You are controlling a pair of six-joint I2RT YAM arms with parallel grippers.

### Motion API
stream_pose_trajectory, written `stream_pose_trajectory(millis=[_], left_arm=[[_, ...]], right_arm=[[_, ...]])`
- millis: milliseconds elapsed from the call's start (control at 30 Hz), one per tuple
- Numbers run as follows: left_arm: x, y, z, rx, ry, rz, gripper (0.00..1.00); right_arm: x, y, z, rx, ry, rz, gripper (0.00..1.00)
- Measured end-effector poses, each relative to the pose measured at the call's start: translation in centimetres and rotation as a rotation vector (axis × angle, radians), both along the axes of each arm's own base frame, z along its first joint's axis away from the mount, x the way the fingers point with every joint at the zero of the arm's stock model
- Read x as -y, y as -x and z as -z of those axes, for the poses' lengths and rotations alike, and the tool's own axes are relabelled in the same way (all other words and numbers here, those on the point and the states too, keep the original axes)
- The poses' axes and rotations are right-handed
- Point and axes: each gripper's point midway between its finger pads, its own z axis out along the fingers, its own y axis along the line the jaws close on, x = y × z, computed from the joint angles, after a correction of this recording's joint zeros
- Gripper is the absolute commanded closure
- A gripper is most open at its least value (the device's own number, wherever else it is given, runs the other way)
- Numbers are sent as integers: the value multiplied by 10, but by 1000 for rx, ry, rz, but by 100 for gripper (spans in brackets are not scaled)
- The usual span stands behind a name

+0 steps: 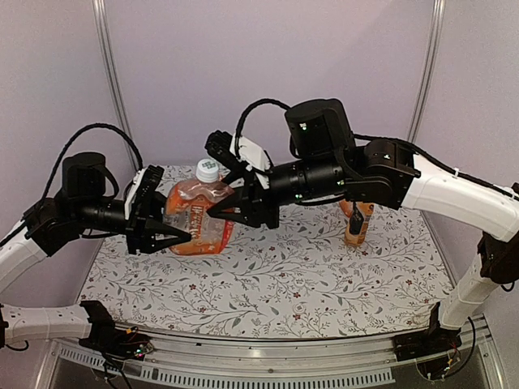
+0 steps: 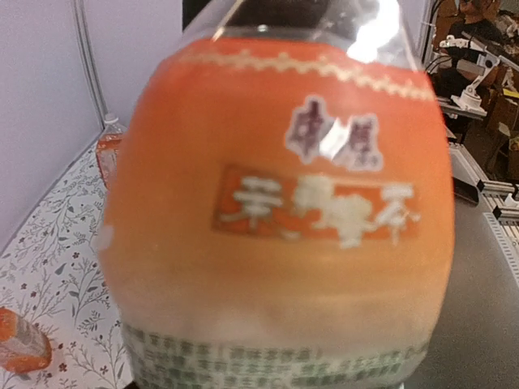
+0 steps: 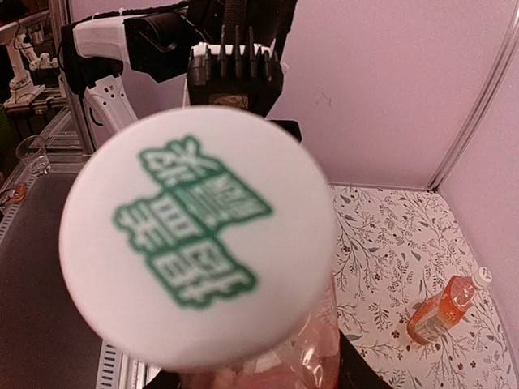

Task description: Unscrew the bottle caps

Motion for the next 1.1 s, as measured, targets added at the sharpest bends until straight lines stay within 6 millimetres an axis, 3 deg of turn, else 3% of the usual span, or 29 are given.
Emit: stream_pose_trajectory(millis=[100,133,267,433,567,667,900,1000,1100], left_arm=[[0,1,-3,9,10,7,78],[1,2,-3,8,11,8,79],[0,-4,-2,-7,6,-30,79],[-11,-30,9,100,-69,-179,80],[-31,-68,14,280,-187,-370,82],[-43,-85,14,429,-281,-462,82],[-53,-99,18,606,-417,-524,82],[-54,-101,21,635,-444,-527,82],[-55,-102,19,657,-453,-533,82]], right_arm=[[0,-2,-1,-16,-7,16,38],[0,-3,-2,-18,-11,24,28],[-1,-7,-2,-26,-18,54,15],[7,-20,5,-58,-5,167,16],[25,-42,-8,-114,-39,352,22],[36,-52,-23,-193,-90,461,24],[29,-65,-47,-324,-163,560,31],[20,-70,-46,-351,-162,583,38],[16,-74,-35,-362,-133,604,38]])
